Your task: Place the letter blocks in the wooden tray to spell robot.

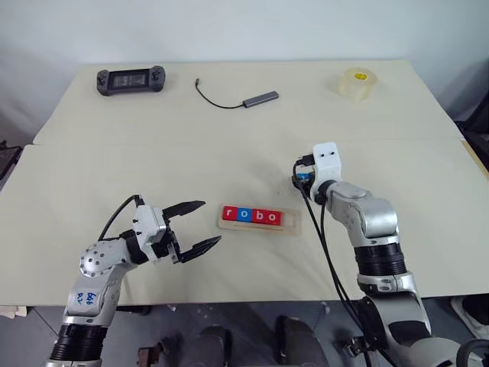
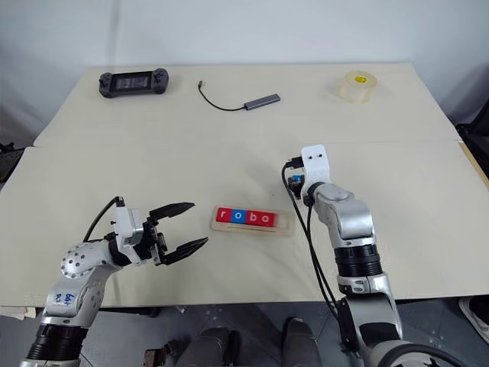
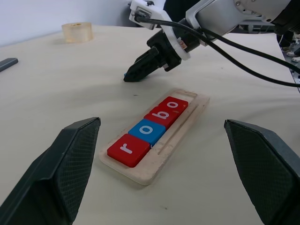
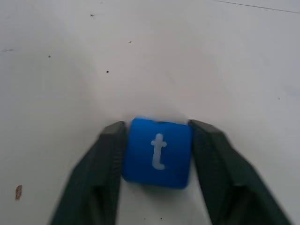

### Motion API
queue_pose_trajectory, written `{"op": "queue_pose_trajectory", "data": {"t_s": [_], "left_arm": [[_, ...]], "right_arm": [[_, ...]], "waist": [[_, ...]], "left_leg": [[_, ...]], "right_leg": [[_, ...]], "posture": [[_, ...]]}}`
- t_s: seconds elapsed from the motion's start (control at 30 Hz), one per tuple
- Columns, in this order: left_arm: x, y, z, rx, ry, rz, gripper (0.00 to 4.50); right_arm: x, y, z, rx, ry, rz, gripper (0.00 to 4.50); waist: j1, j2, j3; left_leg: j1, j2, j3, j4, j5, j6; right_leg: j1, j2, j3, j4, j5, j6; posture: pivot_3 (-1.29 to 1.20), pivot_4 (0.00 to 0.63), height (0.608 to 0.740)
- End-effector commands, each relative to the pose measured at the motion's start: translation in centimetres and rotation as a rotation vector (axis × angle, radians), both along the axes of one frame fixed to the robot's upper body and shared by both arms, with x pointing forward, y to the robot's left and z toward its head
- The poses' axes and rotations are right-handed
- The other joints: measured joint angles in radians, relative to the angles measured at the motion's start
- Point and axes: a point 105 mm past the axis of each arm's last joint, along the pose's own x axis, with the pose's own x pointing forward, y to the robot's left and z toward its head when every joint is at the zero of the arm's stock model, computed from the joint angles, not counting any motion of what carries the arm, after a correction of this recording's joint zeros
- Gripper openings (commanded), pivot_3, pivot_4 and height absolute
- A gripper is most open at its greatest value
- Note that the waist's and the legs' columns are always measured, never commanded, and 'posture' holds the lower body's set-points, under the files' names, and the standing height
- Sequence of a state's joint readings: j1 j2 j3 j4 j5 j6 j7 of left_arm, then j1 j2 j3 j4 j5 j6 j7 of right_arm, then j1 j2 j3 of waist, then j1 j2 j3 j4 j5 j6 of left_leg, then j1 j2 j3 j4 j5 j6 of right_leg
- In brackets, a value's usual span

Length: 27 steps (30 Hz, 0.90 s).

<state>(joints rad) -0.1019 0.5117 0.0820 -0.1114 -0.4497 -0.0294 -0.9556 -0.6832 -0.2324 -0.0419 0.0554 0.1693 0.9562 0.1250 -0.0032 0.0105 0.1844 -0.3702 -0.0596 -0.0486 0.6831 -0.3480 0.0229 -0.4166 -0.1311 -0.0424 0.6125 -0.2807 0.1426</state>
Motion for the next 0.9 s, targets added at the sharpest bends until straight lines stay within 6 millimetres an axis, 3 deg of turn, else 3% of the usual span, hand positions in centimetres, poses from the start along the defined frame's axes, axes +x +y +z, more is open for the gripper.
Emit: {"op": "queue_pose_trajectory", "data": {"t_s": [0.03, 0.2, 0.33, 0.53, 0.63, 0.77, 0.9], "left_arm": [[0.0, -0.1, 0.9, -0.002, -0.036, -0.014, 4.5], [0.7, -1.0, 0.8, -0.01, -0.028, -0.062, 4.5], [1.3, -1.7, 0.6, -0.014, -0.023, -0.103, 4.5], [2.0, -2.1, 0.4, -0.012, -0.004, -0.154, 4.5], [2.2, -2.1, 0.3, -0.008, -0.002, -0.167, 4.5], [2.3, -2.1, 0.3, -0.005, -0.003, -0.175, 4.5], [2.3, -2.0, 0.4, -0.007, -0.001, -0.178, 4.5]], "right_arm": [[-0.5, -0.9, 1.3, 0.009, -0.047, -0.031, 1.45], [-2.0, -2.9, 2.2, -0.018, -0.068, -0.056, 1.45], [-4.6, -4.9, 1.9, -0.049, -0.044, -0.09, 1.45], [-9.0, -5.8, 0.3, -0.052, 0.009, -0.143, 1.45], [-9.8, -6.0, 0.1, -0.038, 0.002, -0.174, 1.45], [-10.1, -5.7, 0.5, -0.023, -0.009, -0.156, 2.8], [-9.9, -5.3, 2.1, -0.046, -0.032, 0.01, 4.1]], "waist": [[-0.001, 0.0, 0.0], [0.002, 0.0, 0.0], [0.002, 0.0, 0.0], [0.0, 0.0, 0.0], [0.0, 0.0, 0.0], [0.001, 0.0, 0.0], [0.001, 0.0, 0.0]], "left_leg": [[0.0, 0.0, 0.0, 0.0, 0.0, 0.0], [-0.001, 0.0, 0.0, 0.0, 0.0, 0.0], [-0.001, 0.0, 0.0, -0.001, 0.0, 0.0], [-0.001, 0.0, 0.001, -0.002, 0.0, 0.0], [0.0, 0.0, 0.001, -0.001, 0.0, 0.0], [0.0, 0.0, 0.002, -0.001, 0.0, 0.001], [0.0, -0.001, 0.002, -0.001, 0.0, 0.001]], "right_leg": [[0.0, 0.0, 0.0, 0.0, 0.0, 0.0], [-0.001, 0.0, 0.0, 0.0, 0.0, 0.0], [-0.001, 0.0, 0.0, 0.0, 0.0, 0.0], [-0.001, 0.001, 0.001, -0.001, 0.0, 0.0], [-0.001, 0.001, 0.002, 0.0, 0.0, 0.0], [-0.001, 0.001, 0.003, 0.0, 0.0, 0.0], [-0.001, 0.001, 0.003, 0.0, 0.0, 0.0]], "posture": [[0.0, 0.15, 0.74], [0.0, 0.15, 0.74], [0.0, 0.15, 0.74], [0.0, 0.15, 0.74], [0.0, 0.15, 0.74], [0.0, 0.15, 0.74], [0.0, 0.15, 0.74]]}}
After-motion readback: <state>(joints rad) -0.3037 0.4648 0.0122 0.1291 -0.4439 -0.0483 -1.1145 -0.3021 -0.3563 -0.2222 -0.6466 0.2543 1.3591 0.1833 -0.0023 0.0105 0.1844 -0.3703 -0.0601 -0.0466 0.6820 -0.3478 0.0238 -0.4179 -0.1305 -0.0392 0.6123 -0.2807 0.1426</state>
